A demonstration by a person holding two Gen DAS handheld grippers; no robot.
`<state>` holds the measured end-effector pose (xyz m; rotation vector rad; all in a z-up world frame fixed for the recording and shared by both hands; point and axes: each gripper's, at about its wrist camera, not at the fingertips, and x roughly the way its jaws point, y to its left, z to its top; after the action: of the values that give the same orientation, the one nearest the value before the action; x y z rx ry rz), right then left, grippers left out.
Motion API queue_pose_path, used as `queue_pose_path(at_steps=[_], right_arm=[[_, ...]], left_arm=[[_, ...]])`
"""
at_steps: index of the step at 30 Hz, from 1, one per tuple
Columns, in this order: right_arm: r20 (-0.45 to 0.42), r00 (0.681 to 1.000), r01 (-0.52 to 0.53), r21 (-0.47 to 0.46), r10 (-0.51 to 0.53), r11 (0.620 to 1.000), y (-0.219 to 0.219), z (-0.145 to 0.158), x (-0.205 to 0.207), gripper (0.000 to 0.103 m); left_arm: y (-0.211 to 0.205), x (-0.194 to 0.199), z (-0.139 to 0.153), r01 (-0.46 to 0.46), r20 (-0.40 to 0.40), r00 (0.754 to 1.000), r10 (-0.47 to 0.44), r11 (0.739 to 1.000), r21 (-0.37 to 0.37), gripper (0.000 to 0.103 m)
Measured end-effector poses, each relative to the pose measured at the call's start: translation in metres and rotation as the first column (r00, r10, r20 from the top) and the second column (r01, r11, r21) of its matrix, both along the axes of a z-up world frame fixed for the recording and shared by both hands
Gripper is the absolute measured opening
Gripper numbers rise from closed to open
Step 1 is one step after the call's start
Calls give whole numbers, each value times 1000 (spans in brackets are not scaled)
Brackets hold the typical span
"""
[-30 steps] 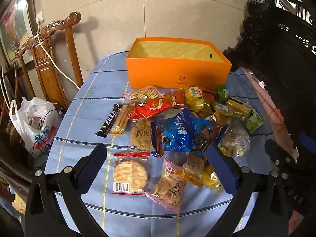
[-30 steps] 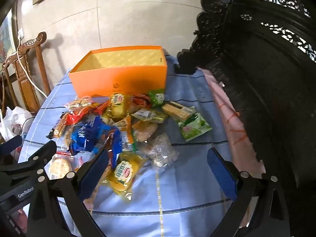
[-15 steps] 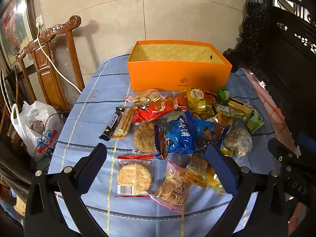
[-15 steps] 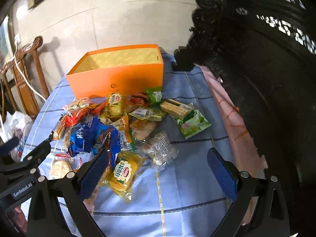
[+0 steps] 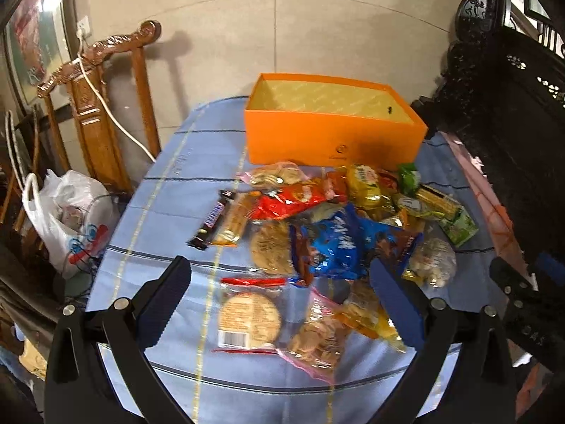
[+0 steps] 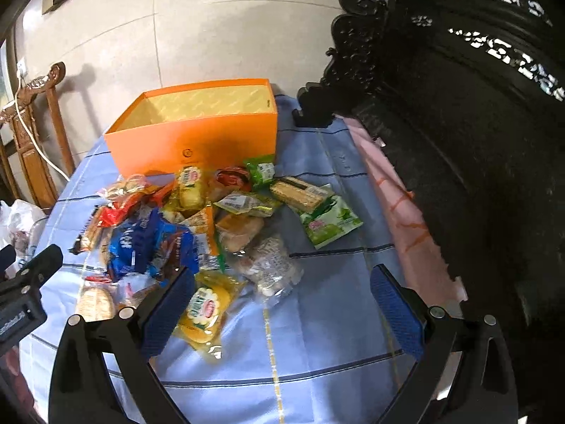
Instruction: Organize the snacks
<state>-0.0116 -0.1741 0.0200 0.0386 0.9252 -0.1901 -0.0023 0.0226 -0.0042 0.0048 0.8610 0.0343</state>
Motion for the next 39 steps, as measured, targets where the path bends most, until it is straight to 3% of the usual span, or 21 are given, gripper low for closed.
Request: queue_pose_path(at_steps=[13, 19, 39], right_arm=[[-29, 999, -32, -3, 32, 999, 12, -6, 8, 100], [-24, 999, -26, -3, 25, 1000, 13, -8, 9, 100], [-2, 999, -42, 17, 42, 999, 10, -6, 10, 100]], left_arm=[[33, 4, -5, -88, -33, 996, 87, 996, -34, 99], [23, 3, 0, -51, -8, 999, 51, 999, 9, 99], [11, 6, -1, 1, -16, 1000, -1, 1000, -6, 99]])
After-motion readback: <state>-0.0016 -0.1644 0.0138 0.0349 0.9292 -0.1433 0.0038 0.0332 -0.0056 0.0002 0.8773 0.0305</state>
